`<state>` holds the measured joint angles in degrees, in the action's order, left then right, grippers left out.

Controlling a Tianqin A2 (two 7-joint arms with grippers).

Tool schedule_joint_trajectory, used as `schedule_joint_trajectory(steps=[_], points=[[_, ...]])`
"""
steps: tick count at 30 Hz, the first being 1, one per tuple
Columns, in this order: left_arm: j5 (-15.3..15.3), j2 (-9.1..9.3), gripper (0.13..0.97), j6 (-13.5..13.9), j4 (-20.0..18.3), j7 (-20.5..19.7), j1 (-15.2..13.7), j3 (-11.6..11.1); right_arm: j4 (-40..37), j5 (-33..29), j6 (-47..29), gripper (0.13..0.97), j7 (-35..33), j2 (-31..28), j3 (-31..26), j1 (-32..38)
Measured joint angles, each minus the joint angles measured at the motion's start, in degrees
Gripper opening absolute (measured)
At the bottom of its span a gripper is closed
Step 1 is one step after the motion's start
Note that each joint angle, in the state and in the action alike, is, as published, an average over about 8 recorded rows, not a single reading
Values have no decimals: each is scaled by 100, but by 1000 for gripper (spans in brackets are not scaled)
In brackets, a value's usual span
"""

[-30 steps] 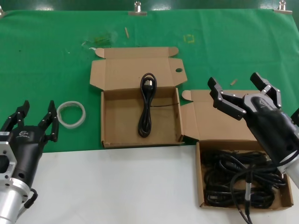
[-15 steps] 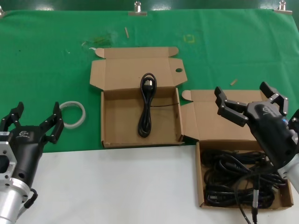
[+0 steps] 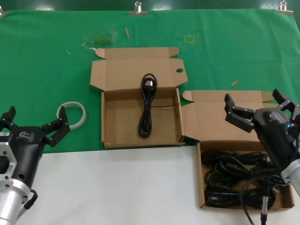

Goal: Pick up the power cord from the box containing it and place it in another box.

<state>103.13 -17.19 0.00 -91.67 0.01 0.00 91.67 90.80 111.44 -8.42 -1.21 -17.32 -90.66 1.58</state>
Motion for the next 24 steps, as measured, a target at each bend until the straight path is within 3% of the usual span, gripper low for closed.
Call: schedule_joint_trajectory(steps=[4,13,24], points=[[0,0,829,0,0,0,0,0,20,-189,192,966,28,3,-23,-36],[1,0,931,0,0,-1,0,0,62,-596,604,966,87,10,-72,-113],[0,0,961,0,0,-1,0,0,75,-712,721,966,104,11,-87,-136]])
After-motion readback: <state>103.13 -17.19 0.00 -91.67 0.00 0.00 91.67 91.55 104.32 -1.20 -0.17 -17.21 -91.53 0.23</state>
